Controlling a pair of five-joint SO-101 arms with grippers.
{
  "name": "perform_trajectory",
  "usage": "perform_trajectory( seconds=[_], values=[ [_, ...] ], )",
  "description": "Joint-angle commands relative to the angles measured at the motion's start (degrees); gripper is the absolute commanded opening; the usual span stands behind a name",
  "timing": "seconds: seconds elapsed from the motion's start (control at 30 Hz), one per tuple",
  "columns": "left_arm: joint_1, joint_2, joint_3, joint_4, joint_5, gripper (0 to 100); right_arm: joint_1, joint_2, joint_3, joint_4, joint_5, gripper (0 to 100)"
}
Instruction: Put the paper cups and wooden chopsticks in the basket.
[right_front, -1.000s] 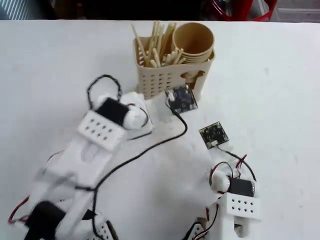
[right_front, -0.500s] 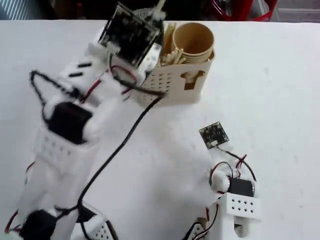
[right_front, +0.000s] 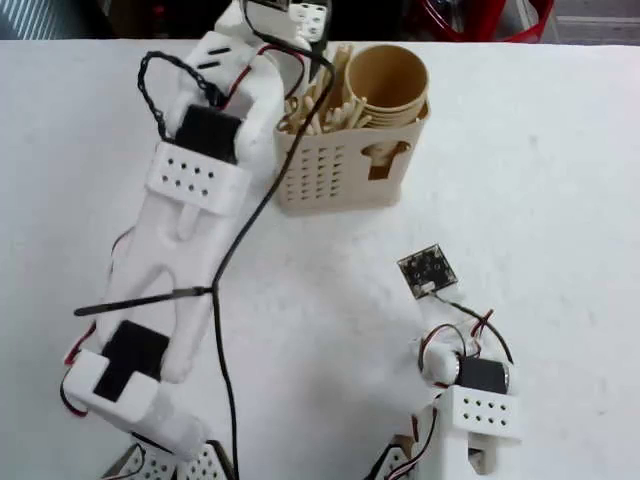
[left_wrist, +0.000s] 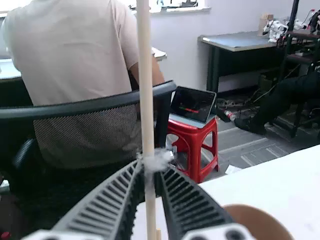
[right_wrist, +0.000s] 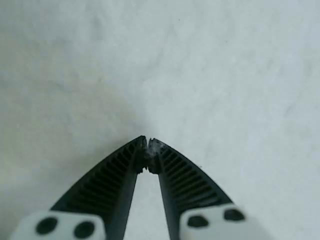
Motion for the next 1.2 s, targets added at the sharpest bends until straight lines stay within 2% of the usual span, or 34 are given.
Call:
perform_trajectory(
  seconds=[0.0, 0.17, 0.43, 0.53, 0.77, 0.93, 1.07, 1.17],
  values=[
    [-0.48, 0.66, -6.51, 7.56, 0.88, 3, -0.48, -0.66, -0.09, -1.01, 2.90, 2.0],
    [-0.22, 1.54, -8.97, 14.15, 0.97, 10, -0.48, -0.66, -0.09, -1.01, 3.25, 1.9],
    [-0.66, 1.19, -8.88, 14.42, 0.88, 9, -0.48, -0.66, -0.09, -1.01, 3.25, 1.9],
    [-1.63, 0.48, -9.67, 16.88, 0.62, 9, -0.48, -0.66, -0.09, -1.01, 3.25, 1.9],
    [-8.04, -10.77, -9.93, 31.12, 0.44, 9, -0.04, -0.66, -0.44, -1.01, 3.25, 1.8],
    [-9.36, -23.87, -9.85, 48.53, 0.35, 9, 2.51, -0.66, -3.16, -0.57, 2.99, 1.8],
    [-9.45, -30.55, -6.15, 59.96, 0.35, 10, 6.64, -0.66, -6.51, -0.57, -3.69, 1.8],
    [-10.59, -33.71, 2.11, 62.24, 0.35, 10, 6.81, -0.66, -7.74, -0.57, -6.51, 1.8]
  ],
)
